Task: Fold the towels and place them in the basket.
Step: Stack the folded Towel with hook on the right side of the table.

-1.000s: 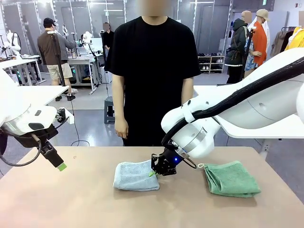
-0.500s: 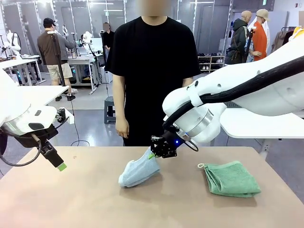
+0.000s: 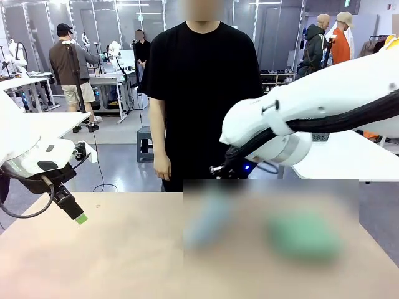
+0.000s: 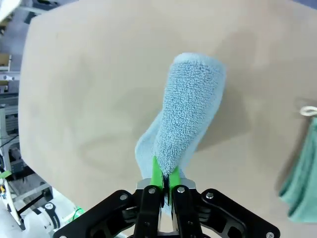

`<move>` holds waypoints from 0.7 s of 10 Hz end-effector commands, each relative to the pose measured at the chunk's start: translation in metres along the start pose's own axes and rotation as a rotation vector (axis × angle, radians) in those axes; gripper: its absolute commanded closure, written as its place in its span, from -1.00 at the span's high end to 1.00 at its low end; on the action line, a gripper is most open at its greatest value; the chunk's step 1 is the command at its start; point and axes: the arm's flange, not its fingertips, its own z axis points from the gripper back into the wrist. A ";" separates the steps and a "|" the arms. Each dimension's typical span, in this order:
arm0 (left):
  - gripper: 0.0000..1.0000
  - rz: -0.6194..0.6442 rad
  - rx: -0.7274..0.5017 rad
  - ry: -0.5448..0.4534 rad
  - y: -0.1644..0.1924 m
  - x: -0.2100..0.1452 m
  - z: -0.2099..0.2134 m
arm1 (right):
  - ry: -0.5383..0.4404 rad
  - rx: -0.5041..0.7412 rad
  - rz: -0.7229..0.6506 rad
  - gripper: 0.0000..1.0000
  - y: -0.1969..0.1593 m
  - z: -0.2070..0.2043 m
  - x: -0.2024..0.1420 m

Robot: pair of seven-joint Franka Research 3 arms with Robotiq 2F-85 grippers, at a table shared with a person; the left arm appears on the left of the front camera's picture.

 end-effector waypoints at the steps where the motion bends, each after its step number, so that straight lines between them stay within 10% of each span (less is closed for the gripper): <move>1: 1.00 0.011 0.010 0.012 -0.001 0.002 0.000 | 0.006 -0.030 0.012 -1.00 -0.015 0.039 -0.001; 7: 1.00 0.011 0.010 0.012 -0.001 0.002 0.000 | 0.031 -0.031 0.100 -1.00 -0.102 0.100 -0.018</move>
